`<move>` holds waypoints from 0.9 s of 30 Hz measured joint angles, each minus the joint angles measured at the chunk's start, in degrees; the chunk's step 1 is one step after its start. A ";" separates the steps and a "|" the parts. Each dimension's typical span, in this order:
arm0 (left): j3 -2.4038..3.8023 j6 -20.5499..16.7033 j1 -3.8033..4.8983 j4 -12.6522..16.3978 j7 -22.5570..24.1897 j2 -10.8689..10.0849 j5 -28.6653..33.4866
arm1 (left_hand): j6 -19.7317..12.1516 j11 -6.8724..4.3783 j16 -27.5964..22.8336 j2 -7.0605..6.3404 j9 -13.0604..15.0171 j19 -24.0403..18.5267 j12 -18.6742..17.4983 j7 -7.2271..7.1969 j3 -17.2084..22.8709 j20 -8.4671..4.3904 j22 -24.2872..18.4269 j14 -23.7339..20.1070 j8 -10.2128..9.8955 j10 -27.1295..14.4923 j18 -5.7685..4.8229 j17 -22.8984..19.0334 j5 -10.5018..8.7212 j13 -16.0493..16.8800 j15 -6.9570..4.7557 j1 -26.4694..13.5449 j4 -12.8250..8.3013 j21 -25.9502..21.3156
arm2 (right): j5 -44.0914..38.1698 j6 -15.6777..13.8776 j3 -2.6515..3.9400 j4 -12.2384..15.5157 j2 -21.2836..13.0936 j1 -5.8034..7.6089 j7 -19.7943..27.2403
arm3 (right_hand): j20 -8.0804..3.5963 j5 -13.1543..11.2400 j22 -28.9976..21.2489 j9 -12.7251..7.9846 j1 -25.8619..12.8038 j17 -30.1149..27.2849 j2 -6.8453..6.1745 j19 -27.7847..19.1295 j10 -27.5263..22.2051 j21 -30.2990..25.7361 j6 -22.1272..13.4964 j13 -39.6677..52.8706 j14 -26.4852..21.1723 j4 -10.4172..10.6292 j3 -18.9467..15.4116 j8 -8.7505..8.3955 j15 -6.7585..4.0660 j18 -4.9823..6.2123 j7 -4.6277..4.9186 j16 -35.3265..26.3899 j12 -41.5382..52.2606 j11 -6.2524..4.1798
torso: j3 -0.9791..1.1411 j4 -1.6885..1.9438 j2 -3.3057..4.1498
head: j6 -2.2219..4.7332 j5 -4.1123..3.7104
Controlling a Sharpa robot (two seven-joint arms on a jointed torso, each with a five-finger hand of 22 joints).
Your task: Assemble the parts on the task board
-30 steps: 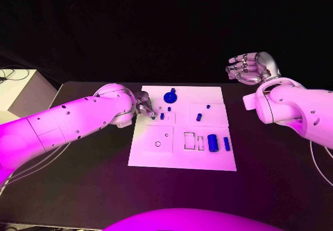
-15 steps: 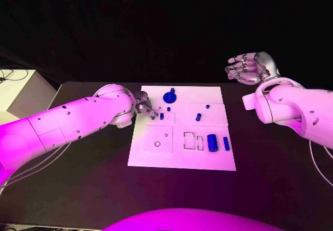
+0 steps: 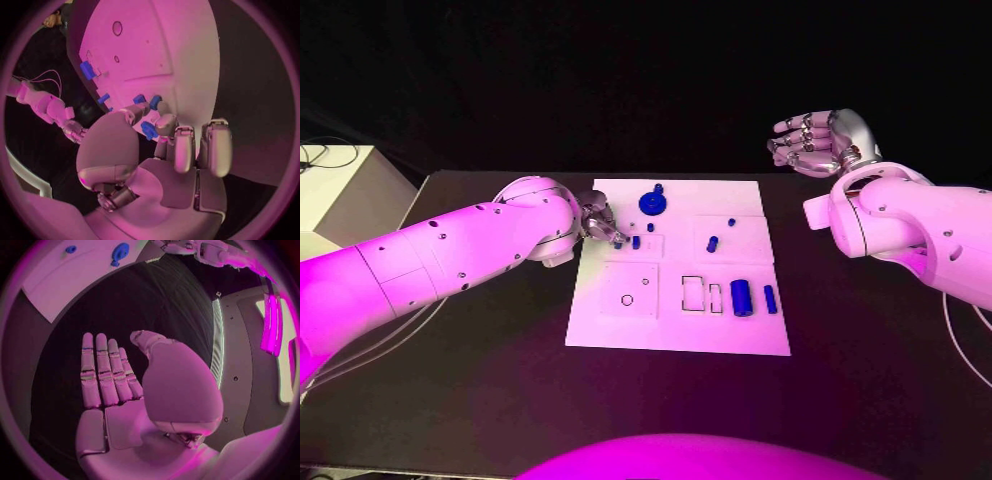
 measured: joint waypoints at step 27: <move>-0.11 -0.07 -0.37 1.84 0.29 -1.48 -0.61 | -0.20 0.21 0.00 -0.56 0.94 0.00 -0.01 0.12 -5.34 0.01 0.00 0.00 0.70 -0.20 0.00 0.00 0.00 0.06 0.01 0.57 3.38 -0.18 | 0.01 0.09 -0.01 0.02 -0.15 -0.10 -0.09 | 0.00 0.00 -0.12 0.00 -0.23 -0.06 0.23 0.00 0.00 0.03 0.00 -0.10 0.00 -0.16 -0.16 0.00 0.00 0.00 0.00 0.00 0.00 0.00 | -0.01 0.00 0.01 | 0.01 -0.12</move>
